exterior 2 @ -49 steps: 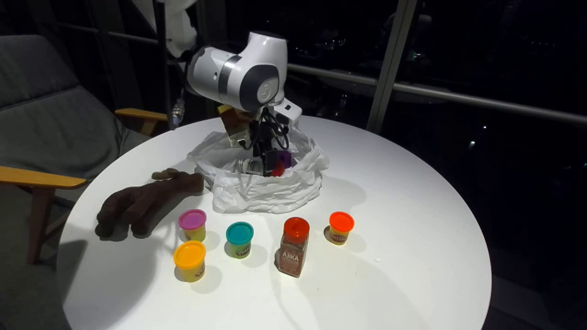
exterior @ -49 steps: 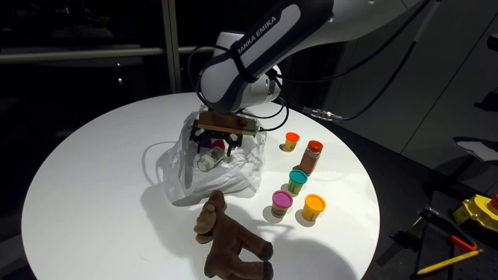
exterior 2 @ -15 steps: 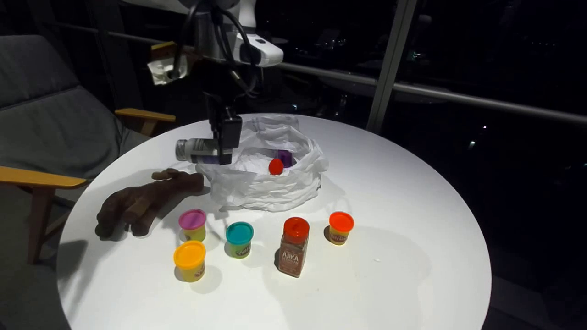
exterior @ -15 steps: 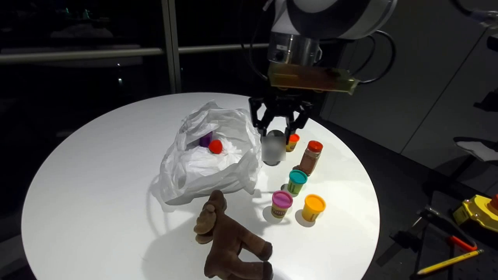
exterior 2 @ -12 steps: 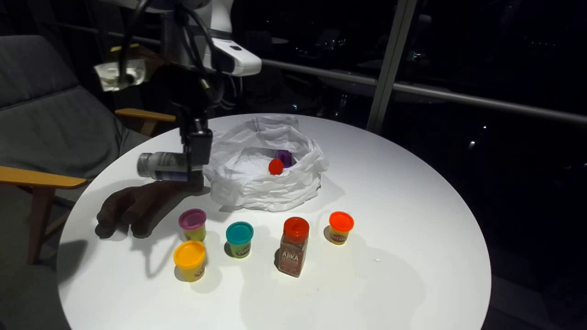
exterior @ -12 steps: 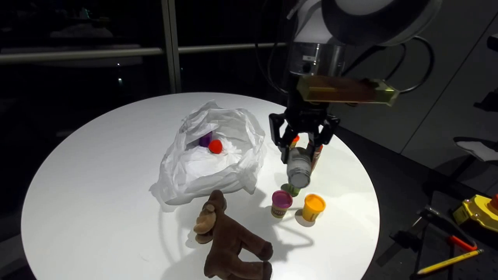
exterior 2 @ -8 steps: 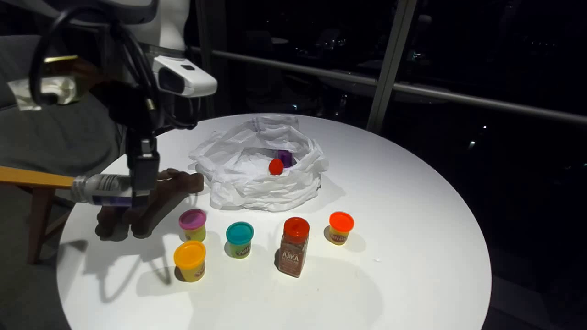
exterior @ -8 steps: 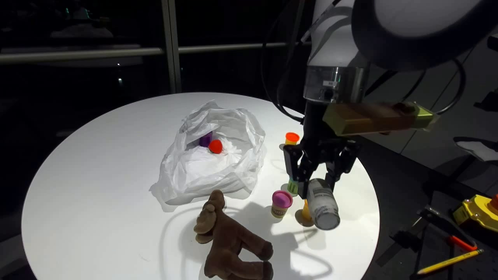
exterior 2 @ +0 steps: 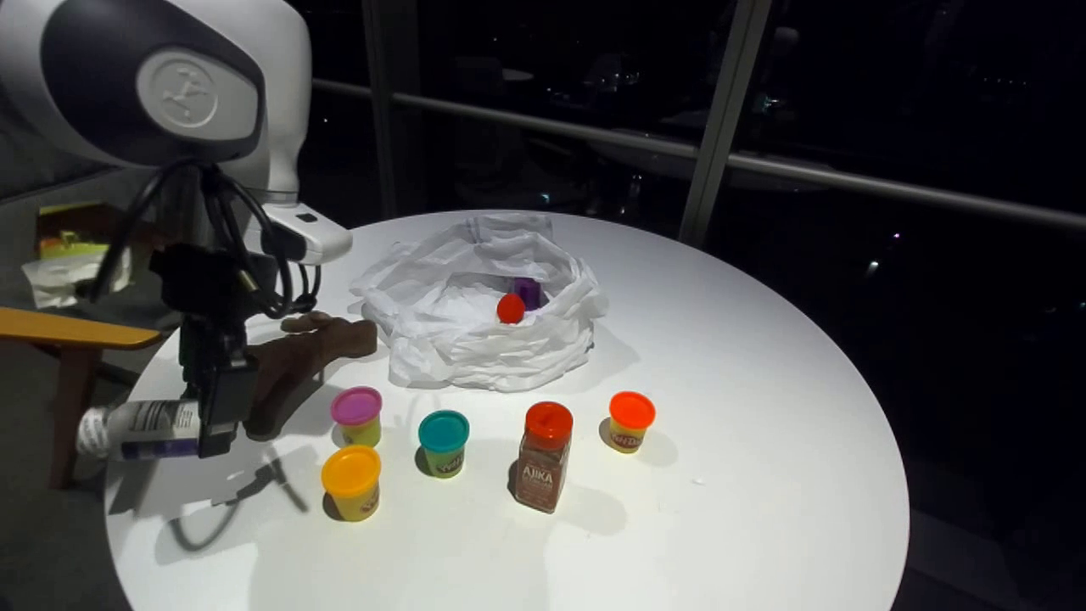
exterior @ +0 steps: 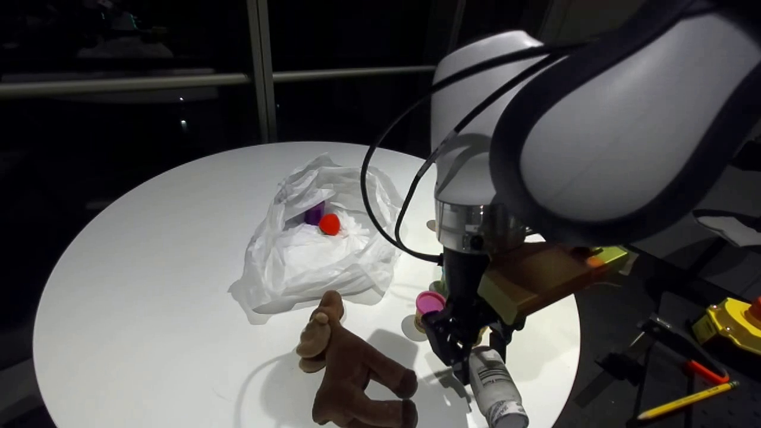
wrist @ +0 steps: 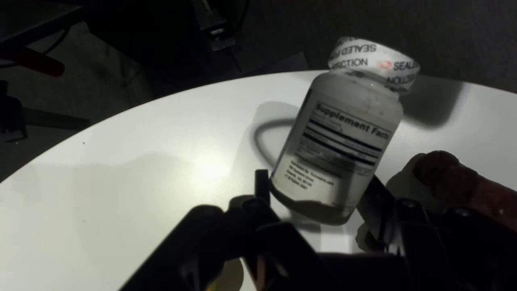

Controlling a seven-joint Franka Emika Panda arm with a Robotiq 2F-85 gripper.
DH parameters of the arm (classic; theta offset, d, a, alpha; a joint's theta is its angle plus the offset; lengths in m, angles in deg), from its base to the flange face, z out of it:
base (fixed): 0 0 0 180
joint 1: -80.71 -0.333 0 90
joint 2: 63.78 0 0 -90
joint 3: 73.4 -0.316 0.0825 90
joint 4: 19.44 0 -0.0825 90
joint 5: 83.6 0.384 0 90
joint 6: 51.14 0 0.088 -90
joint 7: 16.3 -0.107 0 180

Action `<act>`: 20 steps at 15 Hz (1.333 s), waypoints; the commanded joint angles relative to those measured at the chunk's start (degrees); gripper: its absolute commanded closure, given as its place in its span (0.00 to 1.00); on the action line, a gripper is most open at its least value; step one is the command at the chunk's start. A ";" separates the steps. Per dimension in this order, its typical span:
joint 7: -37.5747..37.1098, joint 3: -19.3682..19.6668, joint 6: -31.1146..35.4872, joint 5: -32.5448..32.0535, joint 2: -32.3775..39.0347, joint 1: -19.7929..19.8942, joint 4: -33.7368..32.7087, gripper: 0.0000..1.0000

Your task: Take the containers, deer plush toy and red ball out of the white plastic bag

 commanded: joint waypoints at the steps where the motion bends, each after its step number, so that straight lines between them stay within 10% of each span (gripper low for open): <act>1: 0.46 1.37 -0.61 -2.73 7.31 -1.89 -5.91 0.69; 20: -0.39 10.30 7.82 -19.54 17.68 -12.61 -21.78 0.69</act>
